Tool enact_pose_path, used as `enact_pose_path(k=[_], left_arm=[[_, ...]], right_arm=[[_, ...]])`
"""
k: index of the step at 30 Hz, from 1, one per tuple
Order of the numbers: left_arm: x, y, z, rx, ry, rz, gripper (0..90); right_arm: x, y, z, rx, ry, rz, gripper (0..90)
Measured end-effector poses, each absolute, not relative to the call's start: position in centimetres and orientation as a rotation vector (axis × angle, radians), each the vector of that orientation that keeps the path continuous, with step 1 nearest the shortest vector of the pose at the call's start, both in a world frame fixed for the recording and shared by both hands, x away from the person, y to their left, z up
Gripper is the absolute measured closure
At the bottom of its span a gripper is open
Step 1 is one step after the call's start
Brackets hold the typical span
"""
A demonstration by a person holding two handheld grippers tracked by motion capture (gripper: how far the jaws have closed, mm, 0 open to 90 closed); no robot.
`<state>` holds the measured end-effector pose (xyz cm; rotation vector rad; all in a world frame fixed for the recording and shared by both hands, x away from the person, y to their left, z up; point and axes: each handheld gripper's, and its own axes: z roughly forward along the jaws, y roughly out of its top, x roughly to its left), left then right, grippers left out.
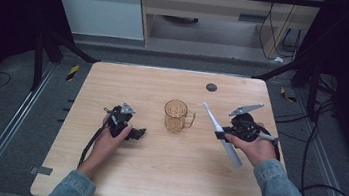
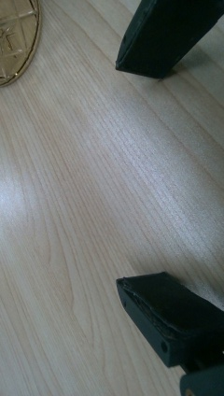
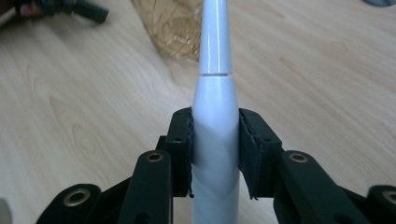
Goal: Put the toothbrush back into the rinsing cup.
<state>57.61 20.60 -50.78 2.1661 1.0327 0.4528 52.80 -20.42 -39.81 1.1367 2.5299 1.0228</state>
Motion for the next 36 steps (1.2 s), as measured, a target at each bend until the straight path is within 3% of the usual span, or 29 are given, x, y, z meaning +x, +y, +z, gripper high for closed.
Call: enact_pose_path(k=[15,36], left_arm=[[57.6,20.6,-50.8,2.167,1.03,0.454,0.0],[57.6,20.6,-50.8,2.169,1.03,0.455,0.0]], right_arm=[[54.1,-17.4,-37.9,1.22,2.105,1.308,67.1],[53.3,-12.9,-37.9,1.251,1.788,1.392,67.1]])
